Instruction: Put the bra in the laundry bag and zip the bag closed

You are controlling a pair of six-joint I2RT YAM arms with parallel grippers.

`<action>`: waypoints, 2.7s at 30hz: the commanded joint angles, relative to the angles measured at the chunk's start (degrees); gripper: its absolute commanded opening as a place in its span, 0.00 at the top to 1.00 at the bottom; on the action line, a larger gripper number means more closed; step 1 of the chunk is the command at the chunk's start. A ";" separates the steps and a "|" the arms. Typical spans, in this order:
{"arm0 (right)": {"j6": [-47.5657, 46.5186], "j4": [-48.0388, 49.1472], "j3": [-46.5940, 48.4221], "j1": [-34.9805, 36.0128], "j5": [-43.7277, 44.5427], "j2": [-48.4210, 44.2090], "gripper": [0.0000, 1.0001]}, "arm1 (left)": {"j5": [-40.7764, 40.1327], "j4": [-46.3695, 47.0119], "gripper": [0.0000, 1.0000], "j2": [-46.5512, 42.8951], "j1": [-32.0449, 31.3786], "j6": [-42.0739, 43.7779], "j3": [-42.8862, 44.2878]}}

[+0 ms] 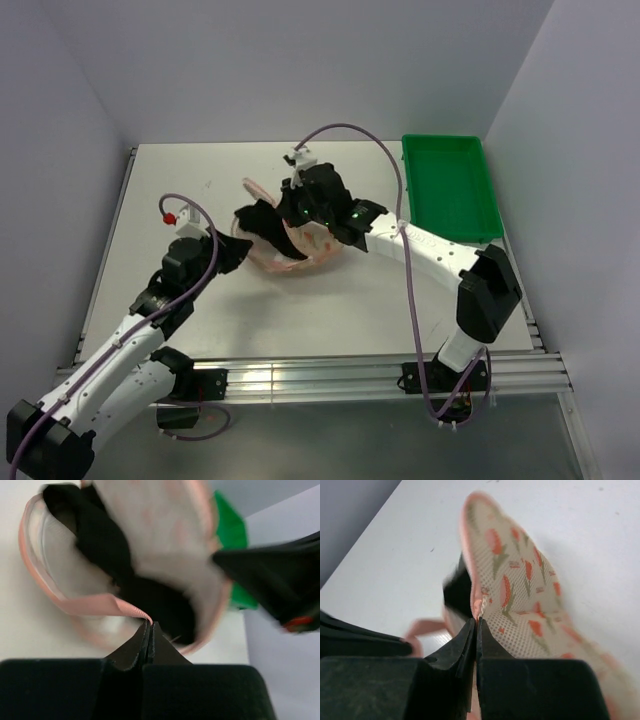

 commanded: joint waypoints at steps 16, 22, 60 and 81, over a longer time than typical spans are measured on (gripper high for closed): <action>5.93 3.92 -15.14 4.00 4.59 -4.42 0.15 | -0.33 -1.74 0.73 -10.35 -0.58 -5.93 -18.10; 25.61 21.57 -41.92 -0.14 7.21 -17.61 0.18 | -3.65 -8.07 0.46 -12.36 -1.01 -0.23 -12.84; 44.01 58.36 -59.47 -12.27 -7.18 -5.31 1.00 | -19.64 13.56 0.61 41.77 -35.29 6.11 8.88; 41.20 51.42 -58.43 -5.50 -1.12 -12.26 1.00 | -24.14 12.32 0.70 46.08 -36.87 5.67 11.78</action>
